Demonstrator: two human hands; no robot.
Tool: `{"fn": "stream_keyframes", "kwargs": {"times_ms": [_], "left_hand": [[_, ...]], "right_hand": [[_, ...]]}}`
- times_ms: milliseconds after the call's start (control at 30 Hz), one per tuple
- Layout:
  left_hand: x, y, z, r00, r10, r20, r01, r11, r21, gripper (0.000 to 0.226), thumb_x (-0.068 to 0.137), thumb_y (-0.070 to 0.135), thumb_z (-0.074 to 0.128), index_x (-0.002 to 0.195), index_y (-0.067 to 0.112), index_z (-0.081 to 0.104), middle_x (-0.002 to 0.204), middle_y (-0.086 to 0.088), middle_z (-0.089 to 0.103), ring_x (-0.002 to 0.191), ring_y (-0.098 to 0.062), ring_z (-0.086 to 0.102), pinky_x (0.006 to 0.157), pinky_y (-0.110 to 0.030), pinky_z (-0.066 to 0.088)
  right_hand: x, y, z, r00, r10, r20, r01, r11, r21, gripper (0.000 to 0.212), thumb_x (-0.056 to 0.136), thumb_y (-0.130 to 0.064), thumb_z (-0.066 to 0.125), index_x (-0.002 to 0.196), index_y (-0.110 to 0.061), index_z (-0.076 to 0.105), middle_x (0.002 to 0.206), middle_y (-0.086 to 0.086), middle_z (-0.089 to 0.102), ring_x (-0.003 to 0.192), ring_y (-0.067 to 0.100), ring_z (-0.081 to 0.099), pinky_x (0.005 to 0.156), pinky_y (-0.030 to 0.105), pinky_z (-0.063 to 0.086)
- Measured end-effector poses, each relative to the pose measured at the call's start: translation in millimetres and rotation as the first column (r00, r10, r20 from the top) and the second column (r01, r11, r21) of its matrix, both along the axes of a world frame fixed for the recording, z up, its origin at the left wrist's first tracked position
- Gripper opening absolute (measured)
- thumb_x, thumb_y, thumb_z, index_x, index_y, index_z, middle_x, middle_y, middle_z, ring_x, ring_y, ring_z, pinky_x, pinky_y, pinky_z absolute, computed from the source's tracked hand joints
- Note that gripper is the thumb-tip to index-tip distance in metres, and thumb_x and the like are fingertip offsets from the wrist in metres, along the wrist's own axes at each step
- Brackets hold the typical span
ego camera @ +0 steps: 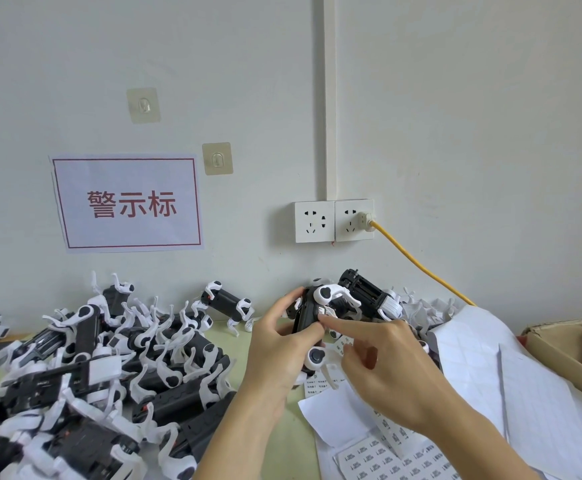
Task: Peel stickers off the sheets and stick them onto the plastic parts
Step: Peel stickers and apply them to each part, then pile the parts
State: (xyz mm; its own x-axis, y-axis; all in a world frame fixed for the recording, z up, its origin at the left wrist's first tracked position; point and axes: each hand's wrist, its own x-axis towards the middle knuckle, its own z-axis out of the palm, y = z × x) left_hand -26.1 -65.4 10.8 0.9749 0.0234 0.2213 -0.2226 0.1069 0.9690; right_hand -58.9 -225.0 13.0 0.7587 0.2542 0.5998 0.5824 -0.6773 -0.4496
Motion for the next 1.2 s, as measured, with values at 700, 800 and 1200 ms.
{"fn": "stream_keyframes", "kwargs": {"times_ms": [700,800,1200], "left_hand": [[-5.2,-1.1,3.2,0.998,0.017,0.062,-0.013,0.998,-0.062,0.055,0.080,0.009,0.074,0.103,0.059,0.067,0.077,-0.006,0.072,0.055,-0.013,0.053,0.040,-0.021,0.037],[-5.7,-2.0,3.6,0.997,0.002,0.077,0.004,0.997,-0.074,0.055,0.072,0.016,0.074,0.107,0.057,0.067,0.079,-0.006,0.074,0.058,-0.014,0.055,0.043,-0.022,0.041],[-2.0,1.4,1.0,0.995,0.015,0.099,-0.006,0.996,-0.093,0.055,0.084,0.002,0.070,0.114,0.049,0.067,0.085,-0.008,0.076,0.070,-0.016,0.069,0.057,-0.023,0.053]], "right_hand": [[6.5,2.7,-4.5,1.000,0.007,-0.007,-0.006,0.994,0.111,0.061,0.081,-0.017,0.041,0.133,-0.044,0.059,0.051,0.005,0.046,0.045,0.011,0.033,0.046,0.025,0.030],[6.6,3.2,-5.5,1.000,0.014,-0.006,-0.013,0.997,0.070,0.066,0.084,-0.014,0.042,0.143,-0.042,0.049,0.047,-0.002,0.042,0.045,0.010,0.035,0.047,0.025,0.030],[4.3,4.7,-5.4,0.999,-0.006,0.047,0.004,1.000,0.027,0.063,0.092,-0.008,0.045,0.143,-0.045,0.048,0.048,0.001,0.041,0.045,0.016,0.034,0.048,0.031,0.030]]}}
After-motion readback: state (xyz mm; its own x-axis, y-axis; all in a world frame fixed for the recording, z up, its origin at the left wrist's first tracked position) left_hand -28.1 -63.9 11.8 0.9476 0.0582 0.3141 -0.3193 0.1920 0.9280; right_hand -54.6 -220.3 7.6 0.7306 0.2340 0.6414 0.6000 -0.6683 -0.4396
